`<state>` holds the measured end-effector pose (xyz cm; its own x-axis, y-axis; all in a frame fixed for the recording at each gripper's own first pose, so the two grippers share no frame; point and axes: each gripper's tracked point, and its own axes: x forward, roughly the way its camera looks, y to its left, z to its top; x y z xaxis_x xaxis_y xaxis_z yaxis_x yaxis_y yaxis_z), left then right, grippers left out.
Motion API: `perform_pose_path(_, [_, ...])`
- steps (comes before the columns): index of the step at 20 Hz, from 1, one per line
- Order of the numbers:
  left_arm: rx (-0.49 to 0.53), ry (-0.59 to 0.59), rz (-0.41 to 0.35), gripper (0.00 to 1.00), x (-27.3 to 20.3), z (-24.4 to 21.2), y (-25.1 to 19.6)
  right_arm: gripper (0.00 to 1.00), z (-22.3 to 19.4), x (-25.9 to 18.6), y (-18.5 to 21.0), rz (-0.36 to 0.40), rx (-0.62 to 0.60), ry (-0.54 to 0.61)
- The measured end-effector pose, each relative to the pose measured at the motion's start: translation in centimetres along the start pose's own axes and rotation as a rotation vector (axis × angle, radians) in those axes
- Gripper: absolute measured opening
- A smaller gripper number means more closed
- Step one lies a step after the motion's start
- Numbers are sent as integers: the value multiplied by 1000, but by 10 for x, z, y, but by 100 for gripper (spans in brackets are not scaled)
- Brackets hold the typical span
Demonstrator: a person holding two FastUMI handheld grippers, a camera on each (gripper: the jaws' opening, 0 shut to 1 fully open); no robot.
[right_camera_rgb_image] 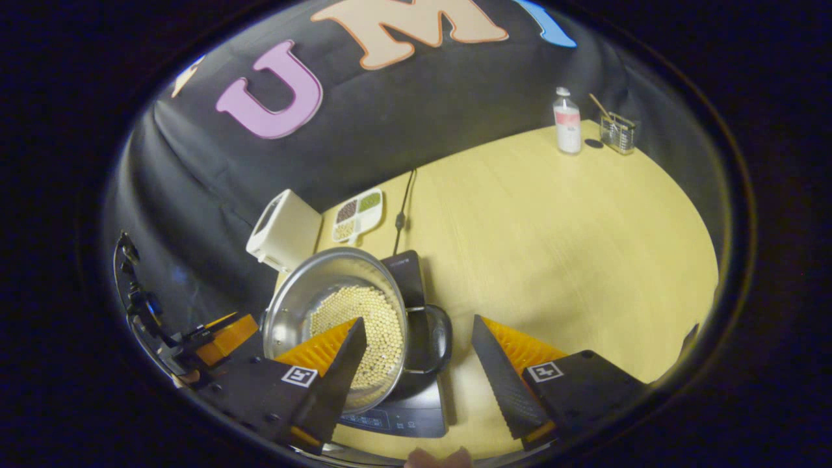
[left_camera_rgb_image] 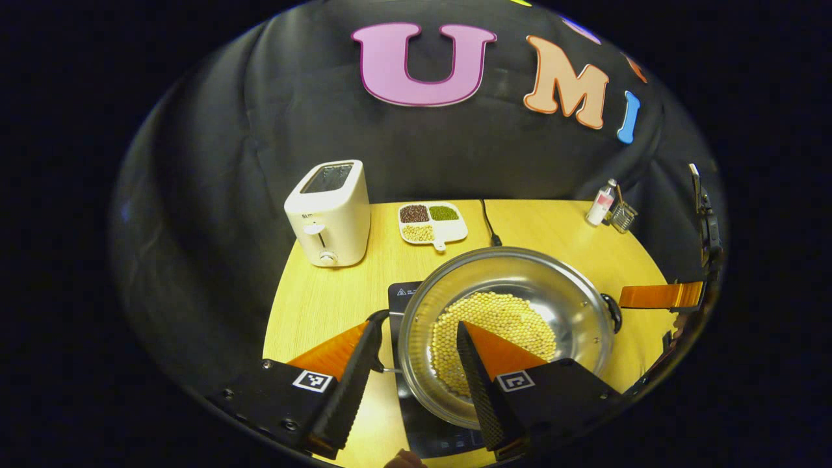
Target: First push the handle of the pot to place it horizontally, then grasp the pot with both hands and set it on the induction cooktop.
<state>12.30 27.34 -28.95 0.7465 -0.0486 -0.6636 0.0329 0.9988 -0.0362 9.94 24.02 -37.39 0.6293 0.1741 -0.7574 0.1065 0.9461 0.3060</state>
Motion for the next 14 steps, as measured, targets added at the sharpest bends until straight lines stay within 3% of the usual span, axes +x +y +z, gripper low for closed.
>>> perform_pose_path(1, [-16, -21, 10, 77, -14, 4, -9, 94, 5, -12, -4, 24, -12, -19])
perform_pose_path(2, [-31, -45, 24, 77, -28, 7, -20, 100, 9, -25, -10, 45, -26, -35])
perform_pose_path(3, [-40, -65, 40, 77, -40, 9, -30, 93, 13, -40, -16, 66, -38, -52])
perform_pose_path(7, [-52, -166, 92, 76, -102, 18, -84, 92, 28, -94, -46, 151, -75, -126])
perform_pose_path(8, [-55, -181, 100, 76, -118, 17, -100, 99, 30, -108, -53, 170, -92, -149])
perform_pose_path(11, [-67, -241, 111, 76, -156, 17, -152, 99, 33, -147, -75, 200, -136, -207])
perform_pose_path(12, [-73, -260, 114, 76, -171, 17, -166, 92, 31, -161, -80, 214, -141, -220])
perform_pose_path(14, [-74, -304, 109, 78, -191, 23, -191, 92, 36, -180, -89, 224, -157, -273])
